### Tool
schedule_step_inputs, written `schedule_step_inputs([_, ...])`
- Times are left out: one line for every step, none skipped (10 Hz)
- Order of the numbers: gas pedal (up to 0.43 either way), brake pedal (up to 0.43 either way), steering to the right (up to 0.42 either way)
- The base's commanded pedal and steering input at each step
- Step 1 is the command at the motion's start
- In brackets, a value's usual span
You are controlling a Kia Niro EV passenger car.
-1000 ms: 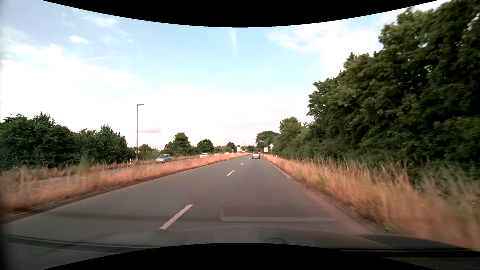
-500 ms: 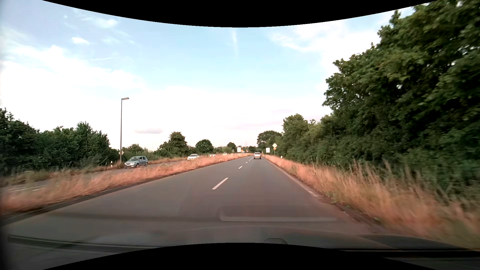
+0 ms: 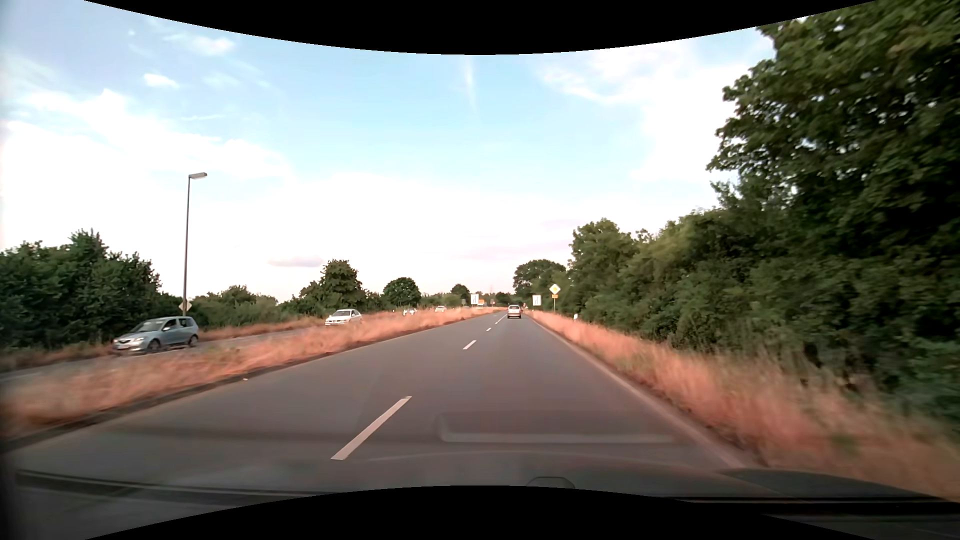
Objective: Follow the waypoints while adhering to traffic rules and regulations
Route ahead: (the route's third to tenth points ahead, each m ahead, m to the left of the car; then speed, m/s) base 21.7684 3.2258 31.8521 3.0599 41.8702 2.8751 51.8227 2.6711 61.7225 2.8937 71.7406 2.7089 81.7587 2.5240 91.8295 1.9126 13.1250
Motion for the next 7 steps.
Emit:
schedule_step_inputs([0.642,0.0,0.004])
schedule_step_inputs([0.63,0.0,0.004])
schedule_step_inputs([0.559,0.0,0.004])
schedule_step_inputs([0.531,0.0,0.003])
schedule_step_inputs([0.5,0.0,0.003])
schedule_step_inputs([0.48,0.0,0.001])
schedule_step_inputs([0.429,0.0,0.0])
